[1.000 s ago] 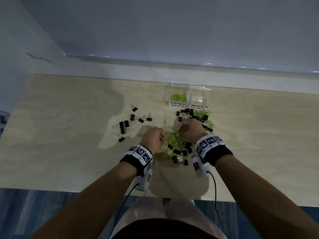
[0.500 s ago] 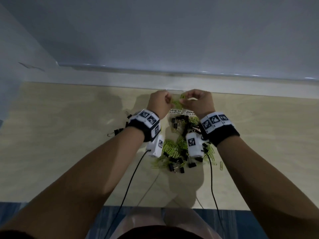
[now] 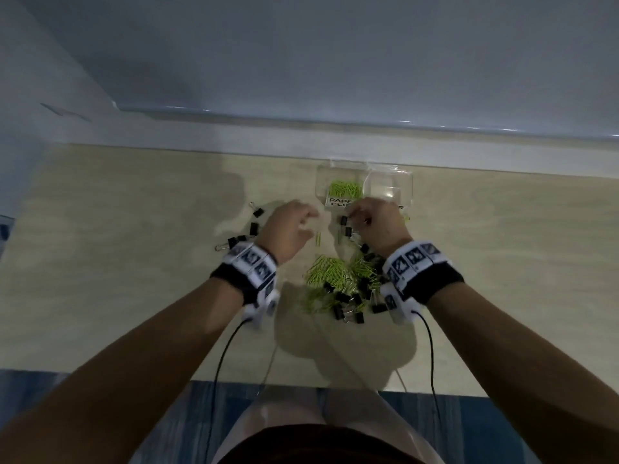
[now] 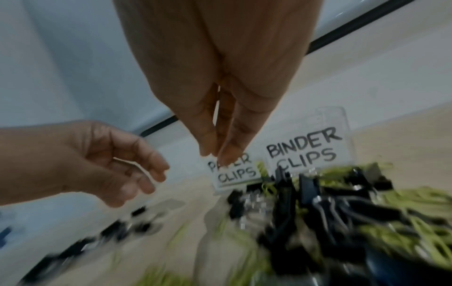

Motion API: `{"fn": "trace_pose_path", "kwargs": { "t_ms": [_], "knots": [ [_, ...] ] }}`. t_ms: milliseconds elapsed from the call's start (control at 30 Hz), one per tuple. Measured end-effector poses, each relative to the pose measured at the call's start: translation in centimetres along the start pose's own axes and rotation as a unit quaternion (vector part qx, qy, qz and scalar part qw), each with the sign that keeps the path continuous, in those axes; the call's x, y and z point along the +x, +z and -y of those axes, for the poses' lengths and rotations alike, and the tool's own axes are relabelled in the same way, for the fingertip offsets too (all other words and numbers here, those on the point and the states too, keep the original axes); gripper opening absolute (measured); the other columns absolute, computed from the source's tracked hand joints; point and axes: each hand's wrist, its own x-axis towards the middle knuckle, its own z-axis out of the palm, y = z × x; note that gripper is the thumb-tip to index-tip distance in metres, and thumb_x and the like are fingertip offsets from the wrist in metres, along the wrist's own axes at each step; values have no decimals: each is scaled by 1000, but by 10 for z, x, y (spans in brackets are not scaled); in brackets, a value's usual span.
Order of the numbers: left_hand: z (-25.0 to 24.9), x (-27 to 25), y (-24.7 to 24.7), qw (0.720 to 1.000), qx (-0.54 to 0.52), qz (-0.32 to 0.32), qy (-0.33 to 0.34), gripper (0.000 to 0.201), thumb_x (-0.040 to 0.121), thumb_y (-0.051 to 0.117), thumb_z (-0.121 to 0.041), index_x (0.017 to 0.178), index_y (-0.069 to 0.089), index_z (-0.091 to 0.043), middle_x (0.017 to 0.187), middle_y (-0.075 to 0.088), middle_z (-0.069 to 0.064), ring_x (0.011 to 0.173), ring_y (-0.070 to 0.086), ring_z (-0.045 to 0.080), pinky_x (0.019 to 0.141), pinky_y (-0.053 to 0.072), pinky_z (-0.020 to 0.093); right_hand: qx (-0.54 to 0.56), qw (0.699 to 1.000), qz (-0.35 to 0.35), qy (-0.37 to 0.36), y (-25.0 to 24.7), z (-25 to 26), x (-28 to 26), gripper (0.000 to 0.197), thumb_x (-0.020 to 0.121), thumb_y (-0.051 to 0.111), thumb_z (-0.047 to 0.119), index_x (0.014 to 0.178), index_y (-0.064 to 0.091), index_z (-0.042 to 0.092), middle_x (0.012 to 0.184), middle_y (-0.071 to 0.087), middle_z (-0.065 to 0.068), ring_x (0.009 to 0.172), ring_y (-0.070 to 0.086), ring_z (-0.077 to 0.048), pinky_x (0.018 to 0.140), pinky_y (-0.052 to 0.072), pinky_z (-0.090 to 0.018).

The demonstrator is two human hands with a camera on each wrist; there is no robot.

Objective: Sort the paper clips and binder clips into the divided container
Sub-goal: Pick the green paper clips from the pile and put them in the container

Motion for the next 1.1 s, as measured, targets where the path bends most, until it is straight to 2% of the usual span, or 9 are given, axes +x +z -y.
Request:
{"fn": "trace_pose_path", "kwargs": {
  "t_ms": [67, 133, 233, 433, 500, 600, 733, 867, 1100],
  "knots": [
    [20, -31, 9, 996, 66, 43, -40, 49, 77, 72, -17, 123, 54, -19, 123, 50, 3, 112, 50, 19, 97, 45, 33, -62, 993, 99, -26, 15, -5, -16, 24, 83, 60, 2, 101, 67, 17, 102, 62, 3, 86, 60, -11, 78, 56, -25],
    [35, -51, 20, 987, 123, 74, -78, 70, 70, 78, -28, 130, 44, -21, 132, 38, 5, 122, 40, 24, 102, 42, 39, -128, 975, 178, -37, 28, -11, -24, 33, 79, 65, 5, 109, 63, 20, 113, 55, 1, 102, 54, -17, 92, 51, -34],
    [36, -60, 37, 983, 139, 93, -82, 88, 63, 81, -43, 135, 37, -19, 132, 32, 10, 122, 33, 28, 103, 40, 43, -197, 950, 236, -53, 40, -12, -32, 54, 73, 69, 7, 123, 54, 21, 124, 41, 0, 116, 40, -22, 100, 44, -37],
    [13, -51, 62, 987, 100, 124, -17, 67, 69, 79, -23, 128, 49, -16, 119, 42, 7, 109, 46, 25, 95, 45, 37, -212, 943, 246, -78, 47, -9, -37, 59, 73, 68, 2, 128, 51, 18, 116, 45, -6, 109, 47, -25, 91, 42, -31],
    [9, -48, 62, 989, 88, 121, -18, 50, 76, 72, -14, 123, 54, -15, 116, 47, 6, 105, 52, 25, 90, 45, 33, -198, 948, 240, -67, 46, -9, -38, 54, 74, 63, -3, 124, 54, 17, 111, 48, -5, 103, 52, -25, 83, 42, -26],
    [7, -43, 60, 991, 84, 105, -26, 32, 82, 65, -9, 113, 60, -12, 114, 55, 7, 102, 56, 25, 89, 44, 31, -168, 960, 218, -51, 43, -11, -38, 44, 75, 57, -7, 111, 60, 17, 107, 55, -3, 100, 55, -22, 84, 44, -25],
    [12, -40, 53, 992, 72, 98, -44, 25, 84, 62, -6, 108, 64, -11, 110, 62, 9, 102, 59, 24, 90, 47, 32, -117, 978, 173, -17, 39, -18, -40, 29, 74, 59, -4, 90, 65, 19, 99, 64, -2, 93, 60, -19, 81, 44, -21],
    [19, -39, 42, 996, 19, 61, -62, 23, 82, 64, -3, 103, 68, -11, 106, 67, 8, 97, 63, 20, 89, 51, 33, -15, 993, 108, 53, 32, -24, -39, 15, 75, 71, 2, 84, 70, 14, 80, 62, 4, 76, 57, -10, 70, 45, -16],
    [3, -20, 11, 999, -22, 5, -43, 19, 80, 70, -9, 99, 68, -10, 96, 65, -1, 85, 57, 8, 78, 42, 17, 174, 978, 2, 114, 17, -33, -31, 15, 69, 76, -4, 72, 70, 10, 77, 71, -10, 71, 67, -21, 67, 57, -31]
  ]
}}
